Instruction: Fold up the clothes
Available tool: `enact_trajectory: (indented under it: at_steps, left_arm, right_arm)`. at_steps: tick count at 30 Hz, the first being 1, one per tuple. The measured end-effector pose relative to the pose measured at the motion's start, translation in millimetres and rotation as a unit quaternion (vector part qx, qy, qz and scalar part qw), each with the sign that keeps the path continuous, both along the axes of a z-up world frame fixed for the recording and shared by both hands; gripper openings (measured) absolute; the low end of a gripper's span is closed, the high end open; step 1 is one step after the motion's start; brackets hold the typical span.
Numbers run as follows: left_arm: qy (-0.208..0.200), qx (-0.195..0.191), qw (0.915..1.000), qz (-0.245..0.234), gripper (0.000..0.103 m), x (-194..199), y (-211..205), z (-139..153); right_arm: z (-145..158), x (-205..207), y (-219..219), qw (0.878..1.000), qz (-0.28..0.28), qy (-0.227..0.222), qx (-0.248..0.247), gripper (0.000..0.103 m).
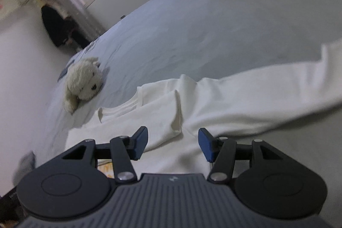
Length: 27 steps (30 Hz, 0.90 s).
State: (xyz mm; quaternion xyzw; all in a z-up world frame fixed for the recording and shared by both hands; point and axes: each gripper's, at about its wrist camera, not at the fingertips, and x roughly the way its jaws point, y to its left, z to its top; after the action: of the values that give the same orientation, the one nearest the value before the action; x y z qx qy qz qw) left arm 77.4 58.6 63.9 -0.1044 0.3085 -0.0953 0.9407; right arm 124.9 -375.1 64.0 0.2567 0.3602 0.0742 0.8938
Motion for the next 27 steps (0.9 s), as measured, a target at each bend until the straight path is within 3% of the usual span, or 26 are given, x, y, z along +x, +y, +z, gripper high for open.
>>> enact_trajectory:
  at_steps: [3, 6, 16, 22, 24, 27]
  left_arm:
    - [0.029, 0.045, 0.9985, -0.014, 0.041, 10, 1, -6]
    - [0.024, 0.085, 0.9957, -0.030, 0.041, 12, -5, -9]
    - [-0.004, 0.185, 0.9820, -0.039, 0.039, 28, -23, -35]
    - [-0.041, 0.192, 0.9798, -0.036, 0.025, 27, -27, -31]
    - [-0.043, 0.198, 0.9785, -0.038, 0.014, 26, -29, -32]
    - [-0.049, 0.223, 0.9723, -0.051, 0.010, 25, -36, -35]
  right_arm:
    - [-2, 6, 4, 1.000, 0.010, -0.013, -0.004, 0.053]
    - [-8, 15, 7, 1.000, 0.011, -0.010, -0.007, 0.050]
    - [-23, 25, 19, 0.999, 0.013, 0.000, -0.045, 0.016]
    - [-12, 20, 19, 0.998, 0.010, -0.031, -0.048, 0.010]
    - [-8, 17, 20, 0.998, 0.007, -0.039, -0.053, 0.010]
    - [-1, 12, 21, 0.996, -0.003, -0.052, -0.067, 0.009]
